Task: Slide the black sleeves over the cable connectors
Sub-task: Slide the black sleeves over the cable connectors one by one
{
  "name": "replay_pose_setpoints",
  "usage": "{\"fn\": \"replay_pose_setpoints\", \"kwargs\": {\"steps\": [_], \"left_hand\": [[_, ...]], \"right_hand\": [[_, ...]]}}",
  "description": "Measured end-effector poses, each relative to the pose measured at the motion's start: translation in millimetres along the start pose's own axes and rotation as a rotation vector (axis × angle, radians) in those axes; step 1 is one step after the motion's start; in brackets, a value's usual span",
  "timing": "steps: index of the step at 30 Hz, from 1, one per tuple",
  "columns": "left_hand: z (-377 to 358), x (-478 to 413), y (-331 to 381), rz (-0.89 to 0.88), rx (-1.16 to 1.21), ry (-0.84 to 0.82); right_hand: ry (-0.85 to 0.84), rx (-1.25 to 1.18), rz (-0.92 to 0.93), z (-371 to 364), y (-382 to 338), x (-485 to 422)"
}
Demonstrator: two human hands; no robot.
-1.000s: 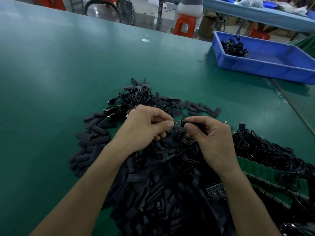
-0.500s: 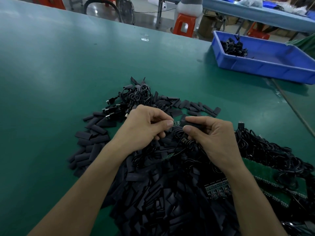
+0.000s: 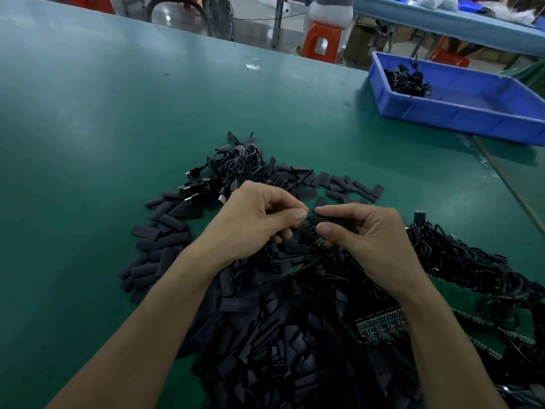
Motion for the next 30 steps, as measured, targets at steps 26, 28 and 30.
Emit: {"fn": "replay_pose_setpoints", "kwargs": {"steps": [26,28,30], "left_hand": [[4,6,22,-0.17,-0.348,0.039],[3,5,18,-0.148,-0.309,0.03],[1,4,13,-0.123,-0.271,0.025]], "right_hand": [[0.128,-0.01,0.069,3,2,4],[0.108,0.003,0.078,1,1,4],[0.114,0.024,0.097,1,-1,4]]}}
Point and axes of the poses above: each hand's wrist, its own x-axis away from the middle knuckle, its own z-axis out of the back of the hand, y = z × x, the point moved 8 cm from there along -x, towards the middle knuckle, and after that the axes turned 1 degree about -x, right-handed, at the moved point
